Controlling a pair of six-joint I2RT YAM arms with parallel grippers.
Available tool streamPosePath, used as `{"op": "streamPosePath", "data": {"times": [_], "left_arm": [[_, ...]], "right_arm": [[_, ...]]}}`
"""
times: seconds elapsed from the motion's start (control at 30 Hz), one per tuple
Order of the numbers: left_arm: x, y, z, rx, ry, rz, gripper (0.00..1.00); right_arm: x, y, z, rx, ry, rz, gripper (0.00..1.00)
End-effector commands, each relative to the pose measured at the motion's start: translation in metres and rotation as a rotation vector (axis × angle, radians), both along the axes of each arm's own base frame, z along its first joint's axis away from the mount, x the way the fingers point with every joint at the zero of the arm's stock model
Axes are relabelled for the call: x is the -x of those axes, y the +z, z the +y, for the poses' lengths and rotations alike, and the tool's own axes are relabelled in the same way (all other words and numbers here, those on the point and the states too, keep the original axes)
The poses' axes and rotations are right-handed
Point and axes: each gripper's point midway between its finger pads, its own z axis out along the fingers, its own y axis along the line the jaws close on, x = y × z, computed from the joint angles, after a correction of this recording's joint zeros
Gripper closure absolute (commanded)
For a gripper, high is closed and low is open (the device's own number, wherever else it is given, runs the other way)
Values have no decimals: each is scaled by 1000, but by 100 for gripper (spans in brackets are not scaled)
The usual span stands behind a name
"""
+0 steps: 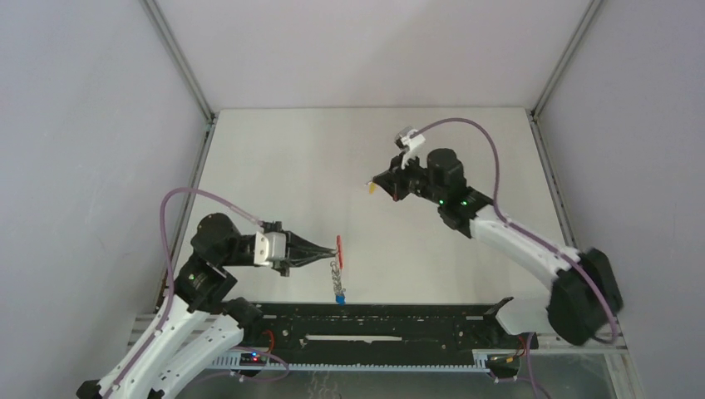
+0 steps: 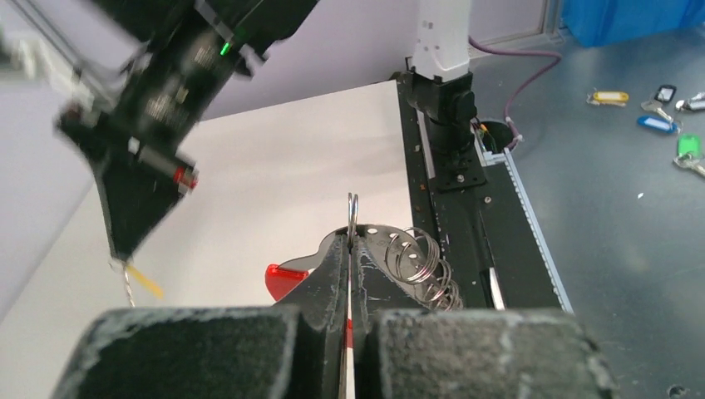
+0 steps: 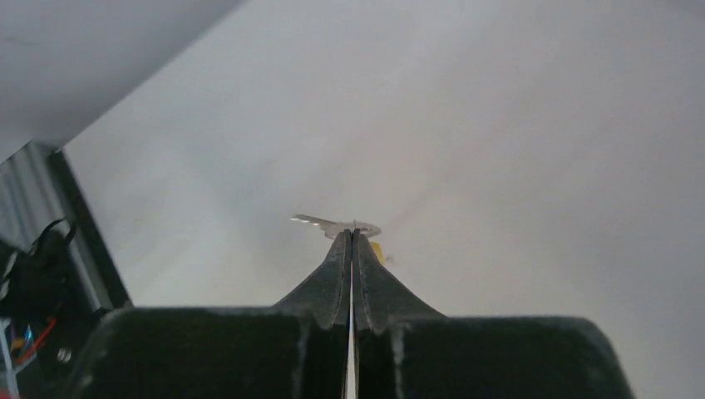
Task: Put the keys on the keyring
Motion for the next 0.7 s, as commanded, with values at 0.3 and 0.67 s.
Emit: {"op": "streamPosePath", "data": {"times": [0.3,0.67], "left_arm": [[-13,11,-20,26,-134,41,100],[-9,15,-21,20,-174,63,100]], "right_arm": [[168,91,6,100,668,-669,100],[229,117,13,98,857,-826,100]]}}
